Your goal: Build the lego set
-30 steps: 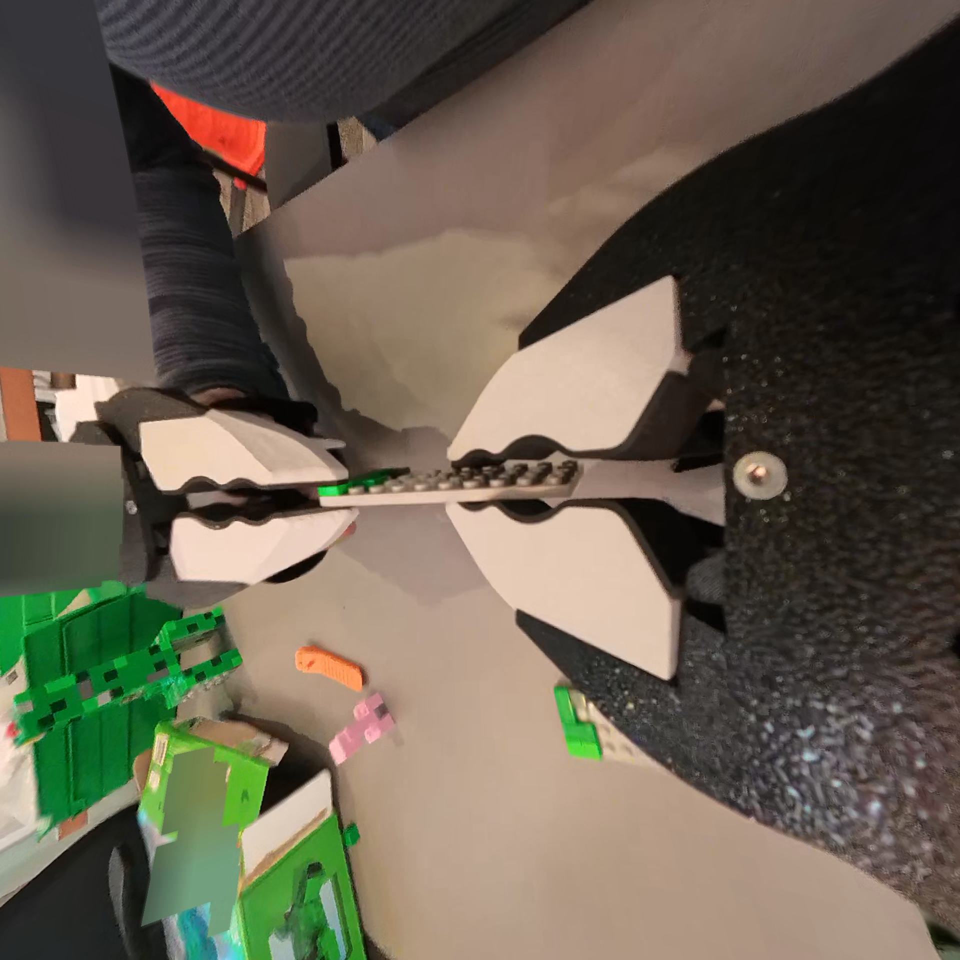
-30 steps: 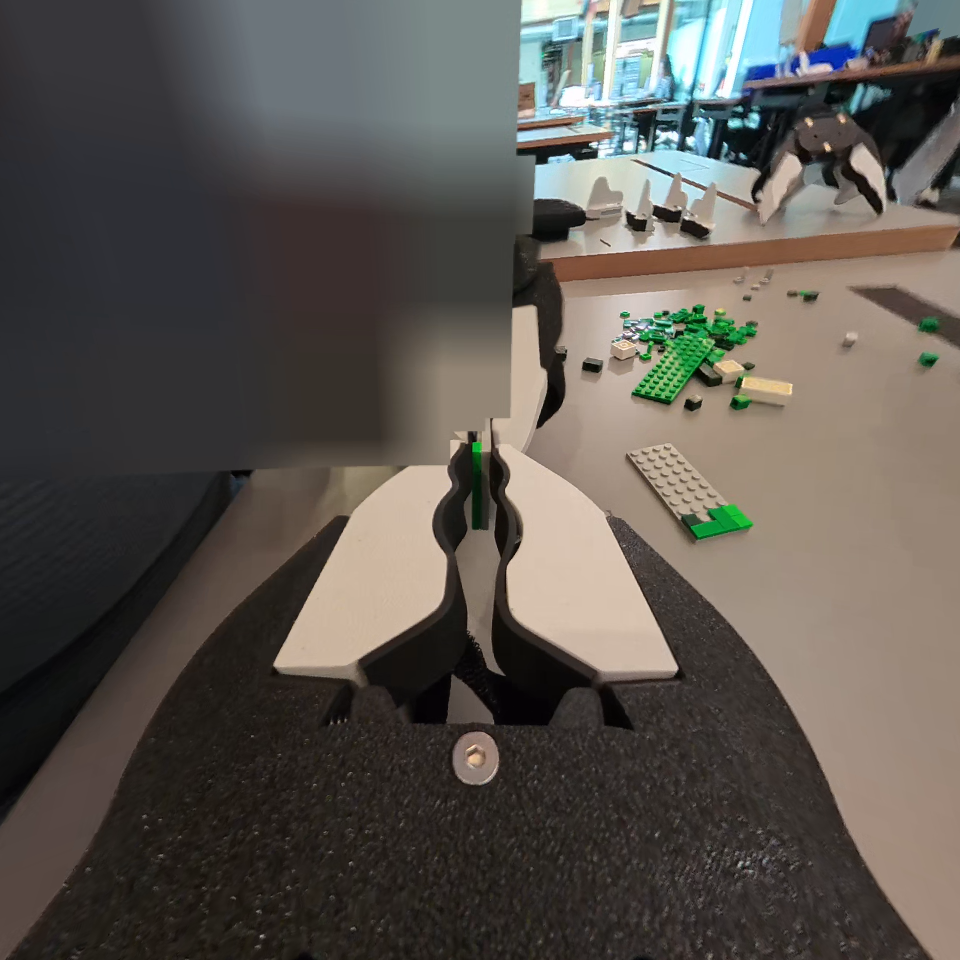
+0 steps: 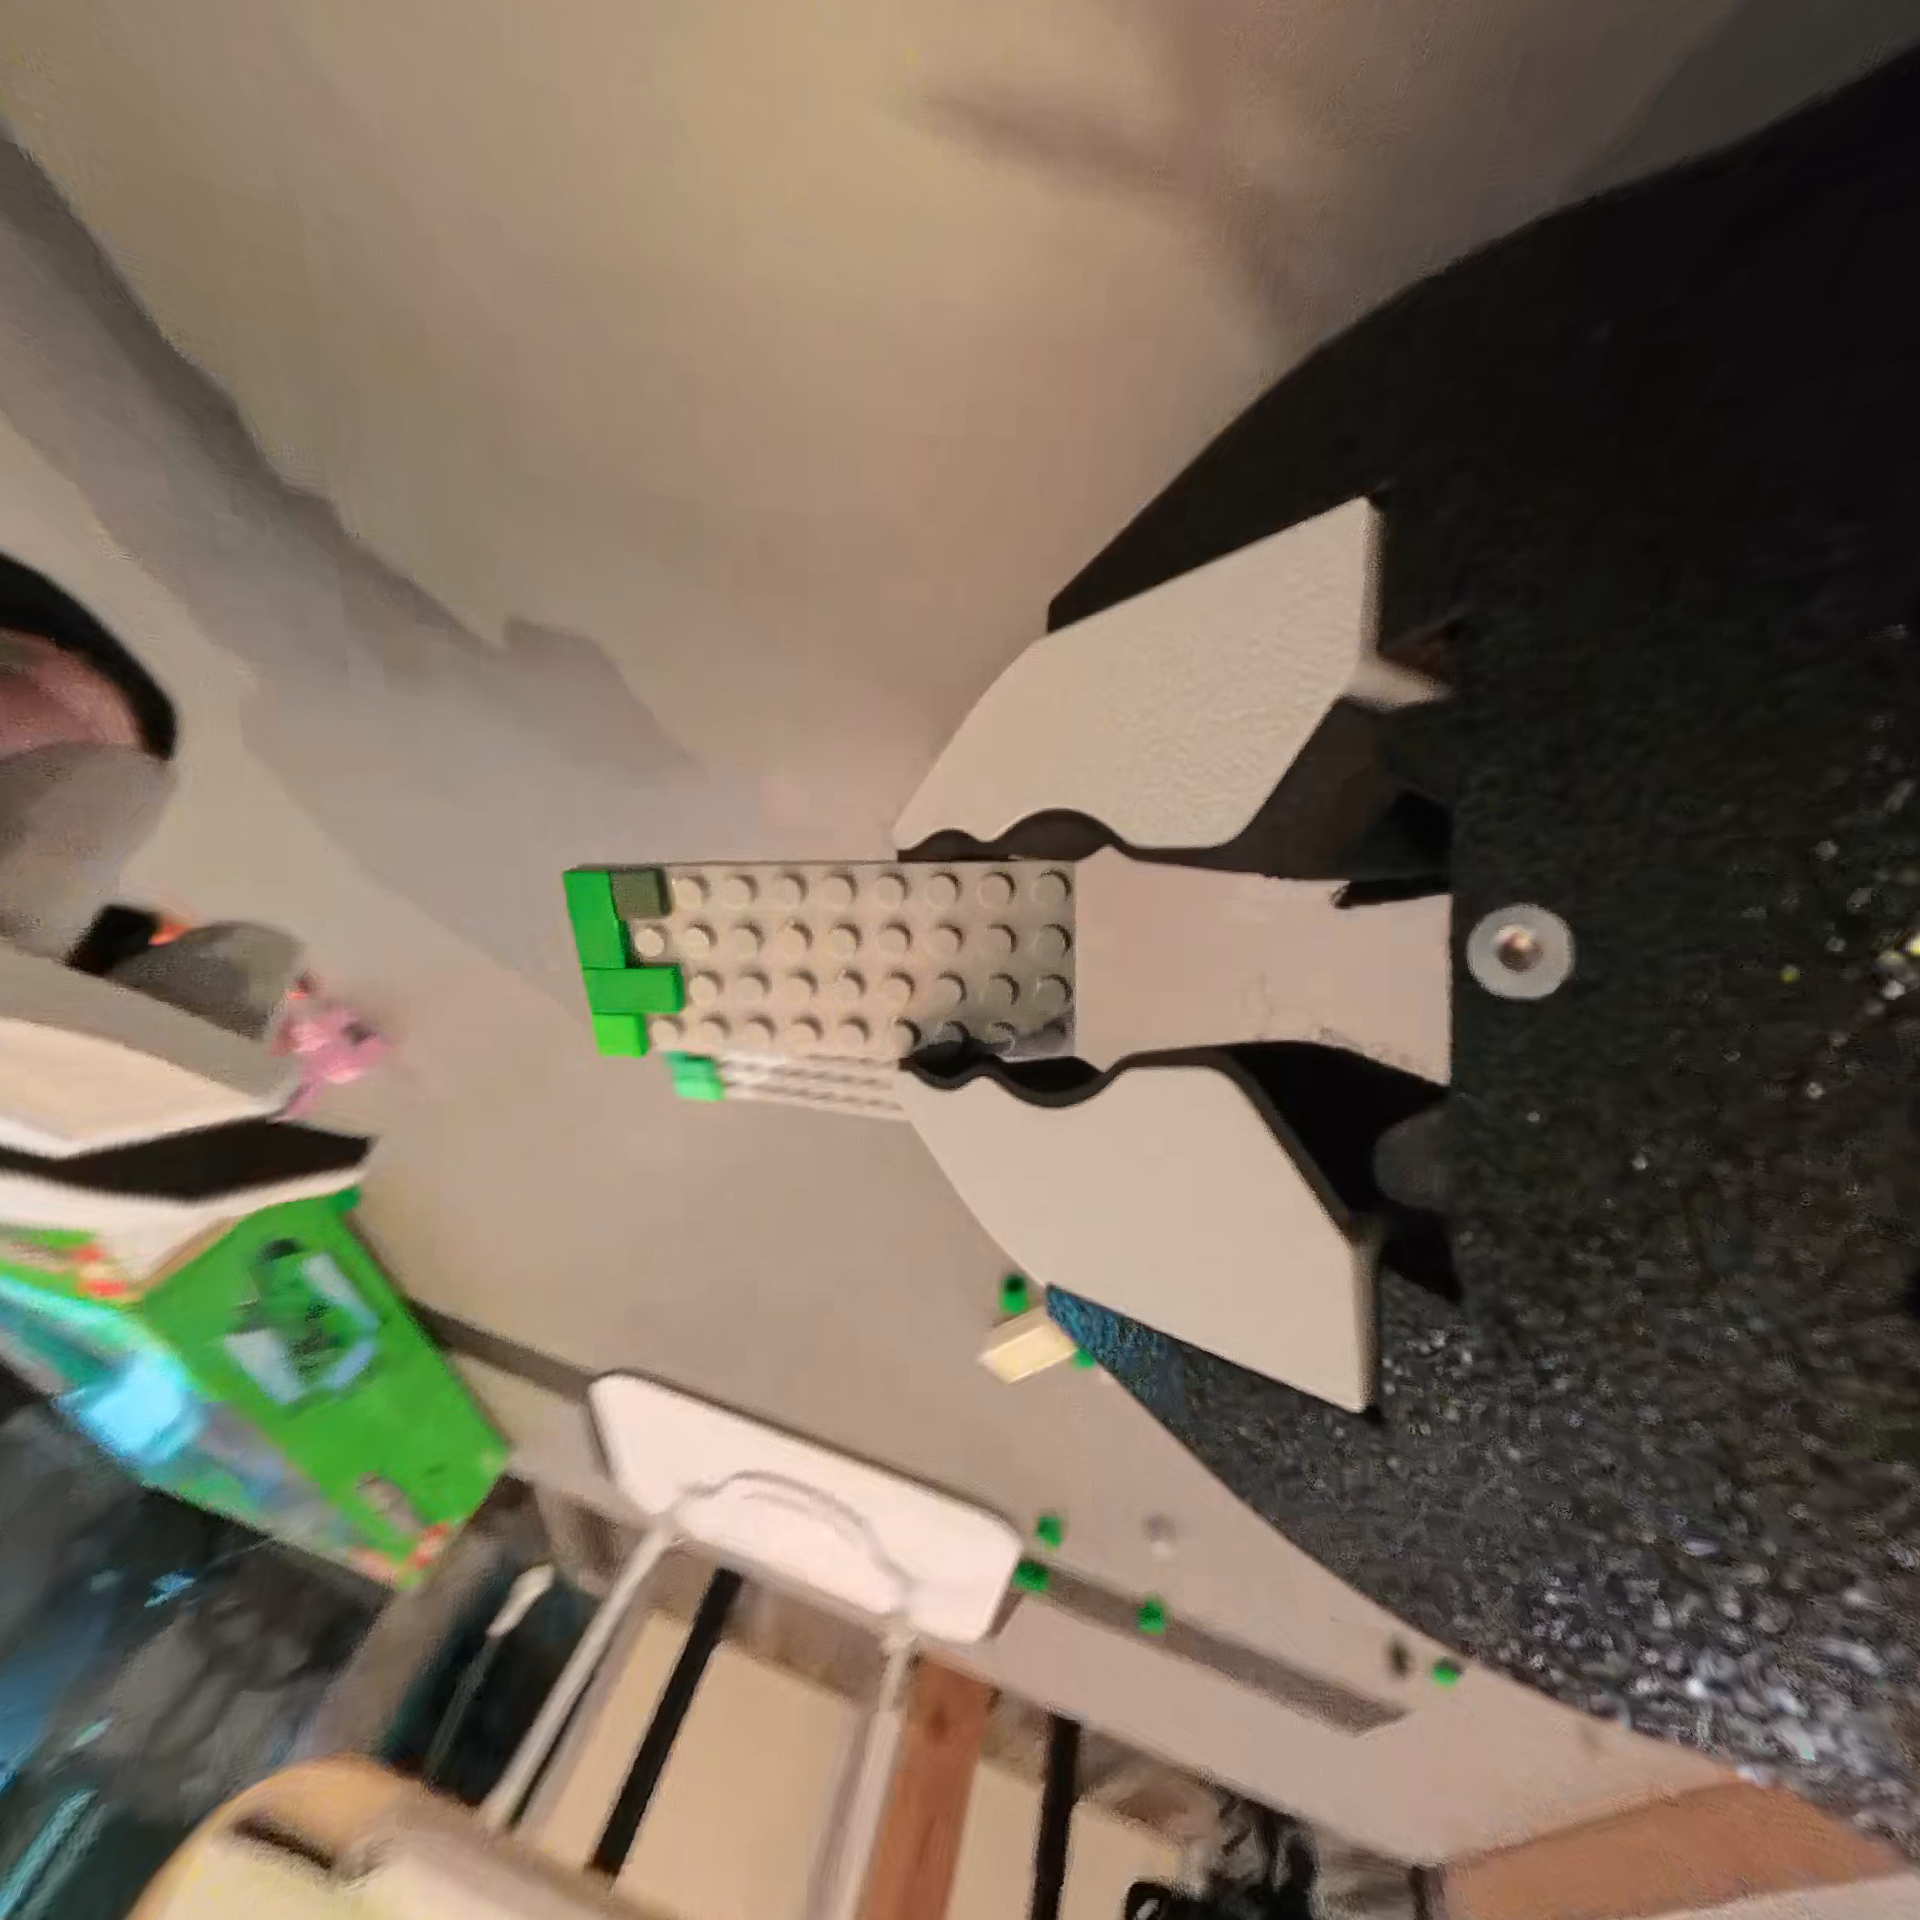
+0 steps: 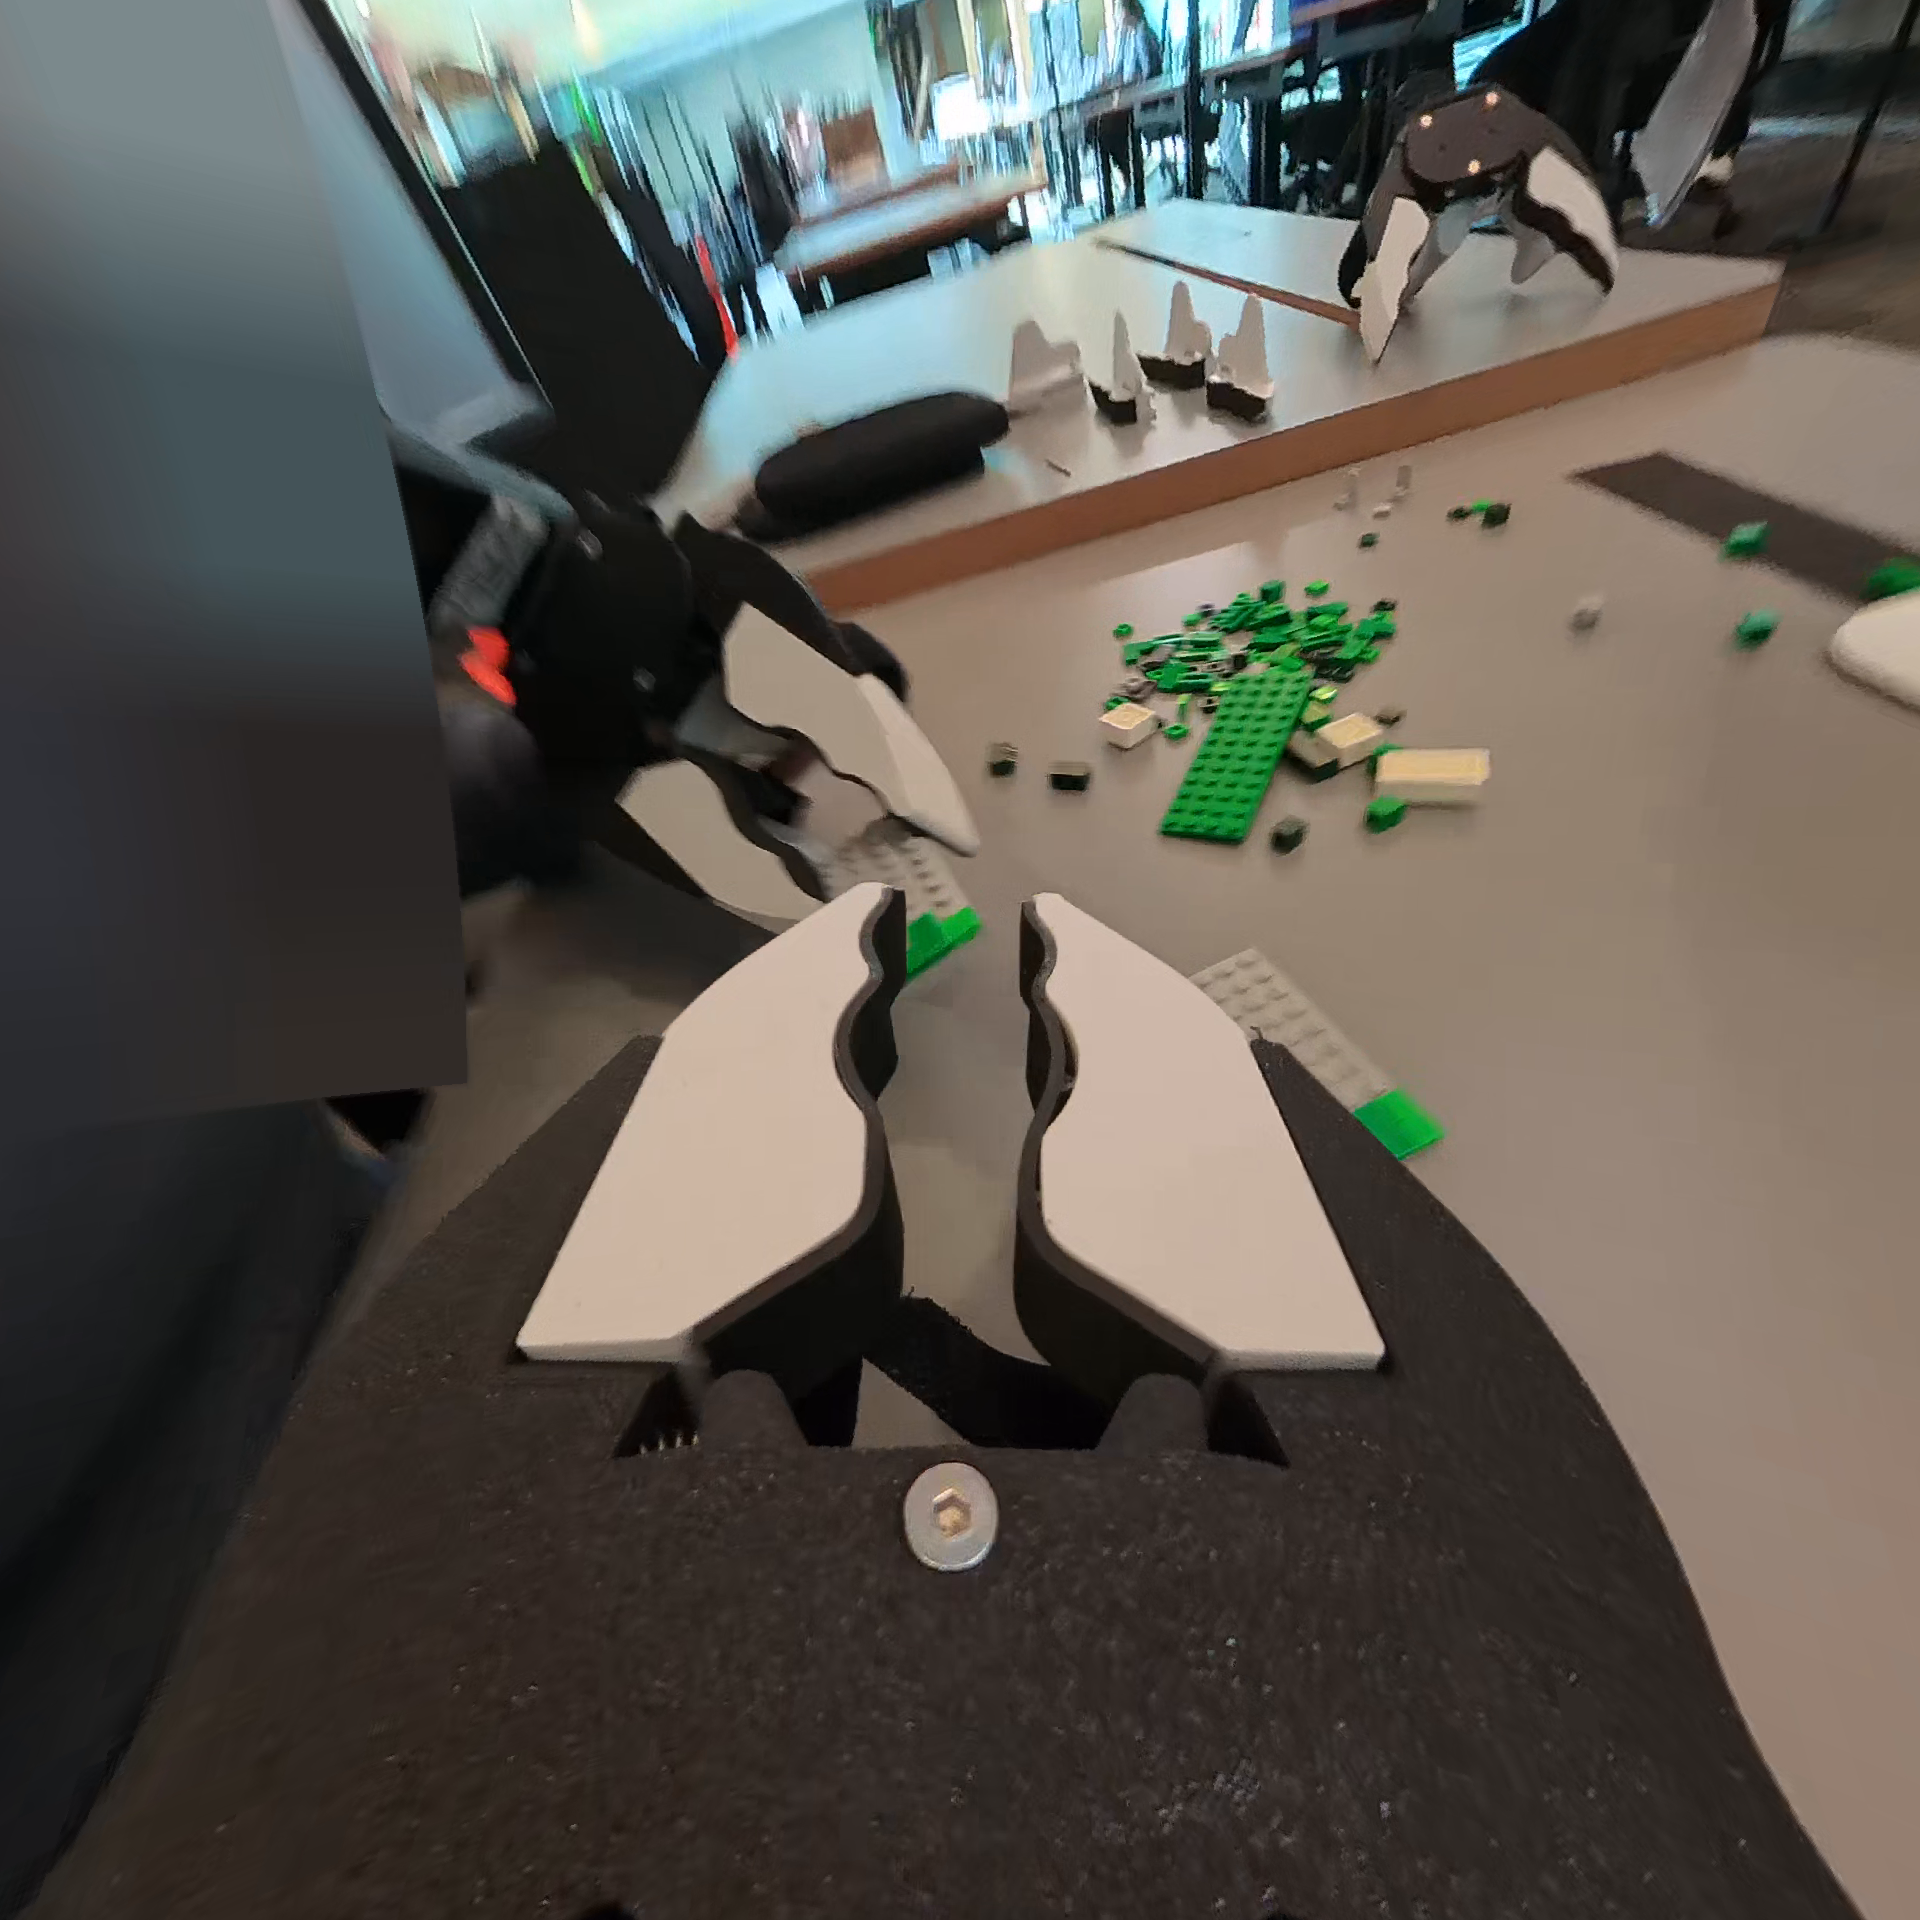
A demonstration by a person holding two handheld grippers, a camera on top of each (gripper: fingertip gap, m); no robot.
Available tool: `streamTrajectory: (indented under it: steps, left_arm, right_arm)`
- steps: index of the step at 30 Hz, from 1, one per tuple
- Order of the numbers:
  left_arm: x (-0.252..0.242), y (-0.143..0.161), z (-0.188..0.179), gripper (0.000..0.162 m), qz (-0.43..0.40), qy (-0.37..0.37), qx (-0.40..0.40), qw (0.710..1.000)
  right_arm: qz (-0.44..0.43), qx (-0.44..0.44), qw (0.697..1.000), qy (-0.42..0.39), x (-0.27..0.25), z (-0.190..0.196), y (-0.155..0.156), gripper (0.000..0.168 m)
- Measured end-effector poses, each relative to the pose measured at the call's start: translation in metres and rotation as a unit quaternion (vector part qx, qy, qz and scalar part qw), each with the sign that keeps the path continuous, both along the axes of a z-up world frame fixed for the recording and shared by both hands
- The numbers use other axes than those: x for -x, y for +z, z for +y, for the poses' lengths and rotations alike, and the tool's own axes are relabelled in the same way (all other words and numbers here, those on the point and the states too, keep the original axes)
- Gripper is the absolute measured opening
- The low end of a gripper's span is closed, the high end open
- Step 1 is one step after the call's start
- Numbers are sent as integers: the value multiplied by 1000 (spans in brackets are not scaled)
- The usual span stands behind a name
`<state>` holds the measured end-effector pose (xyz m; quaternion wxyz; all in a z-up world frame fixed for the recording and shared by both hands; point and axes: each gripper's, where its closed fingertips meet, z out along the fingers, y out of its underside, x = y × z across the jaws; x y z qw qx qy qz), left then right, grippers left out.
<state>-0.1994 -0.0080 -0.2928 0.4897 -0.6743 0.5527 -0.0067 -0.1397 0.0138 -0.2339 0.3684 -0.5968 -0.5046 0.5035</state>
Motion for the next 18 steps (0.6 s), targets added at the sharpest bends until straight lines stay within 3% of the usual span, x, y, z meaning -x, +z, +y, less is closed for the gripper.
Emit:
streamTrajectory:
  steps: [2,4,6,10,14,18]
  left_arm:
    - [20,-10,-9,34,-5,38,42,998]
    - [46,-17,-18,34,-12,87,62,994]
    - [71,-18,-27,34,-25,135,78,987]
    - [108,-11,-44,34,-53,205,89,973]
    - [135,-9,-55,35,-58,251,92,962]
    - [150,-12,-63,35,-69,277,101,953]
  right_arm:
    - [-36,-60,998,-4,12,9,-4,17]
    - [-90,-131,987,8,32,23,-13,3]
    - [-136,-186,972,44,64,38,-21,4]
    - [-180,-224,944,164,138,45,-30,12]
    - [-260,-267,890,263,177,47,-63,12]
    - [-304,-286,861,292,197,54,-82,13]
